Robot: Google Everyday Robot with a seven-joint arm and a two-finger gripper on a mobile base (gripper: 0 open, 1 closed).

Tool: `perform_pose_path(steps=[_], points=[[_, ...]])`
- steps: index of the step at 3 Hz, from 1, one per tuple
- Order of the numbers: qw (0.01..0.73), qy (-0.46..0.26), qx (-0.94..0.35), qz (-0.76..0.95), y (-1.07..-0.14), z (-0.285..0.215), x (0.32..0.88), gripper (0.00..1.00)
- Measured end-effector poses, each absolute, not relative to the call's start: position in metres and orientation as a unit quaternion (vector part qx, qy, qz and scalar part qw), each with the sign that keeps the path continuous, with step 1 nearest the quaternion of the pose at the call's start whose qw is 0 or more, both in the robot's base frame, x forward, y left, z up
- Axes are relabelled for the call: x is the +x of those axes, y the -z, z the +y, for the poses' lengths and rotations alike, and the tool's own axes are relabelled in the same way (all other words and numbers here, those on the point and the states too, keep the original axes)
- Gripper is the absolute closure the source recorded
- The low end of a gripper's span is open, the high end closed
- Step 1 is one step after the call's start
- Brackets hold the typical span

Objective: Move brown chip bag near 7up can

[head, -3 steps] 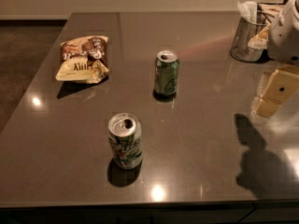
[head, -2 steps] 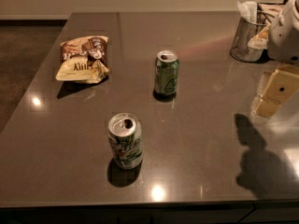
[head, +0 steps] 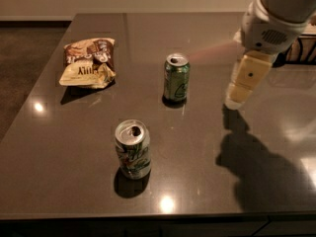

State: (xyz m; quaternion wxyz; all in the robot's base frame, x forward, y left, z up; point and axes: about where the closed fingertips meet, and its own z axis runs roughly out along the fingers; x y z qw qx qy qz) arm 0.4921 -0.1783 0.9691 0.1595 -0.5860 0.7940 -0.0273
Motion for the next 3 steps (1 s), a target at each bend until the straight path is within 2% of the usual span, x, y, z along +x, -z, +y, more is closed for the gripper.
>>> perform_pose_path(steps=[1,3], points=[[0.16,0.015,-0.569,0.806,-0.961,-0.148,0.529,0.0],[0.17,-0.019,-0.556,0.814,-0.961,-0.048,0.581,0.0]])
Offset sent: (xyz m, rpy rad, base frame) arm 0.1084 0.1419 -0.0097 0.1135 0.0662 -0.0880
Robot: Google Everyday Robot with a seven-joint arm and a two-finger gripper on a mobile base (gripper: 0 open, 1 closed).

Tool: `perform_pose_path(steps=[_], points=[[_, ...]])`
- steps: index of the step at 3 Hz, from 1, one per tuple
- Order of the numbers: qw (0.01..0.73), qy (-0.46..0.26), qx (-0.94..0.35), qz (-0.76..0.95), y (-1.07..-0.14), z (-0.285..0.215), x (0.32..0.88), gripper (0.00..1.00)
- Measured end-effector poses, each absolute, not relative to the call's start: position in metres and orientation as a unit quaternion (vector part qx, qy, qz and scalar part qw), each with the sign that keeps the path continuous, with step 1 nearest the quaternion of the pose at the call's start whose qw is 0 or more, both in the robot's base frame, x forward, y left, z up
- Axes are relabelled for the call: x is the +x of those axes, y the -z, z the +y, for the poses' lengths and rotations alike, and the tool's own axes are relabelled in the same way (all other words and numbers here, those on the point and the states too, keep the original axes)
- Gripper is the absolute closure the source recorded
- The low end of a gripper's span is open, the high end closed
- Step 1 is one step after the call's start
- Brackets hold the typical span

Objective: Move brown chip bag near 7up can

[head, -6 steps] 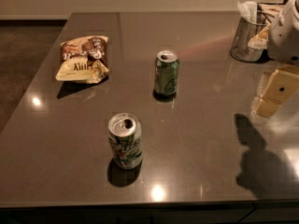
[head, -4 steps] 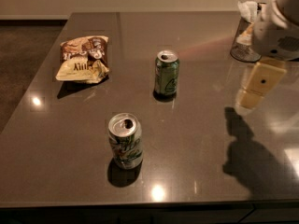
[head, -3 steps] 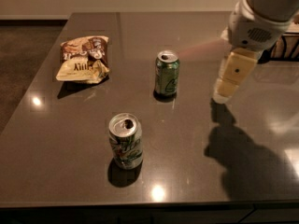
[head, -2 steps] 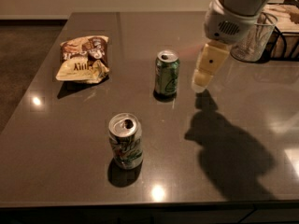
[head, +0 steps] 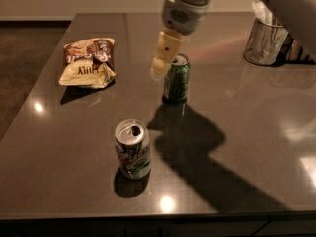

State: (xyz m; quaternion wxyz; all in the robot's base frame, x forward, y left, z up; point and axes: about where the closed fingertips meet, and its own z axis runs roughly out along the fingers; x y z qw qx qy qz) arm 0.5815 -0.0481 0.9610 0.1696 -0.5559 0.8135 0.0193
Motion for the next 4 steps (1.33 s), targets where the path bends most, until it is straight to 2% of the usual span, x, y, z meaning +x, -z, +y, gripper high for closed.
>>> perform_pose_path(steps=[2,4], points=[[0.181,-0.032,-0.547,0.817,-0.952,0.053,0.623,0.0],[0.159,-0.045,-0.523,0.836,-0.909,0.121,0.673,0.0]])
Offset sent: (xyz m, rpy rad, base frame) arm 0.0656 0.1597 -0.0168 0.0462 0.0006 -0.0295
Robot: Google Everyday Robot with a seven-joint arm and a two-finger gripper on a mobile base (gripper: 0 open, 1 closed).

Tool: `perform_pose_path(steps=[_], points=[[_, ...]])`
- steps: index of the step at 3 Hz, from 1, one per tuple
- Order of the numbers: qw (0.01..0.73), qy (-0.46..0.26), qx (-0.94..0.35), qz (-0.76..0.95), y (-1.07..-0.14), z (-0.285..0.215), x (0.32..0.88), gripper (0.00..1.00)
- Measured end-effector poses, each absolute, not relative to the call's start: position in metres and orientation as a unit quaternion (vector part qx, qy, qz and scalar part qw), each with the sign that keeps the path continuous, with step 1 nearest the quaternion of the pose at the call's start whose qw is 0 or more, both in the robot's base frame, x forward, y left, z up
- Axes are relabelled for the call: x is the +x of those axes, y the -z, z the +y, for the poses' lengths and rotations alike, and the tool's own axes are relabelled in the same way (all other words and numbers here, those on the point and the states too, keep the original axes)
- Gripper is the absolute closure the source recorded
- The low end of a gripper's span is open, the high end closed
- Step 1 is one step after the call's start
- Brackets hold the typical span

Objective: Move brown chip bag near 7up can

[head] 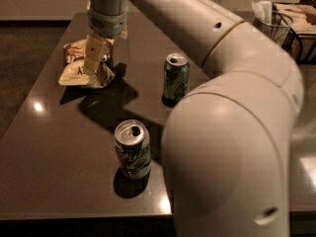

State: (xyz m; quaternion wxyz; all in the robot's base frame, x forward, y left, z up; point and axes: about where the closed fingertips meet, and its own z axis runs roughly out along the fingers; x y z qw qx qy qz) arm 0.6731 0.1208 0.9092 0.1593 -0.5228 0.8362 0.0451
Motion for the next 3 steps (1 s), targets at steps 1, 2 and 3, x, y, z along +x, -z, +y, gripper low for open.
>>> perform_pose_path(steps=[1,2,3], points=[[0.139,-0.05,-0.512,0.846,-0.881,0.138,0.692,0.0],[0.125,-0.051,-0.51,0.85,-0.863,0.148,0.7,0.0],[0.116,-0.044,-0.51,0.851,-0.854,0.151,0.703,0.15]])
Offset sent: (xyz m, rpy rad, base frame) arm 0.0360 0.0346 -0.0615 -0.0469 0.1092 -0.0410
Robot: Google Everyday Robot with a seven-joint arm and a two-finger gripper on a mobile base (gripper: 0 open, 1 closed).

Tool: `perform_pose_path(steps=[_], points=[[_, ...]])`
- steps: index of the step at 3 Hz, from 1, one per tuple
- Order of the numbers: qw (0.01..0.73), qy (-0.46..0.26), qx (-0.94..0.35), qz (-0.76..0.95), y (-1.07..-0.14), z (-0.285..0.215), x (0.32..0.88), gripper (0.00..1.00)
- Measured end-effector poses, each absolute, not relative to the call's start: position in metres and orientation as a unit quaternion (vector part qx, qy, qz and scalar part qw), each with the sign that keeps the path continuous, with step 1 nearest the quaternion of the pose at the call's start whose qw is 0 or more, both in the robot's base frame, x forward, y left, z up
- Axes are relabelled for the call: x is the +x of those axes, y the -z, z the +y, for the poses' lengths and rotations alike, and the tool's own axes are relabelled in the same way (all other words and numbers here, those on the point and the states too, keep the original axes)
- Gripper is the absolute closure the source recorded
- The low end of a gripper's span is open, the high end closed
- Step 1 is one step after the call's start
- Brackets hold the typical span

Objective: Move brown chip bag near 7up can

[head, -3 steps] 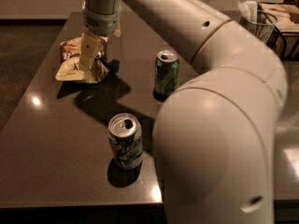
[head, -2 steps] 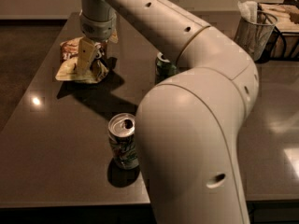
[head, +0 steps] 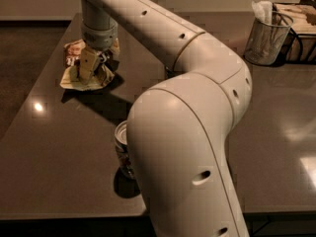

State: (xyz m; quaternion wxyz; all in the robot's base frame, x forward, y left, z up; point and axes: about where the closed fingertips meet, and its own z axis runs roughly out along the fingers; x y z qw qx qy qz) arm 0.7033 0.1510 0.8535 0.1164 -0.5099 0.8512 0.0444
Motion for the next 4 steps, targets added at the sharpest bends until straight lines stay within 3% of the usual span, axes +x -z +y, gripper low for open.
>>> perform_pose_path(steps=[3,4], points=[[0.137,-0.032,-0.547,0.825,-0.89,0.122,0.66,0.86],[0.132,-0.035,-0.571,0.81,-0.902,0.107,0.632,1.0]])
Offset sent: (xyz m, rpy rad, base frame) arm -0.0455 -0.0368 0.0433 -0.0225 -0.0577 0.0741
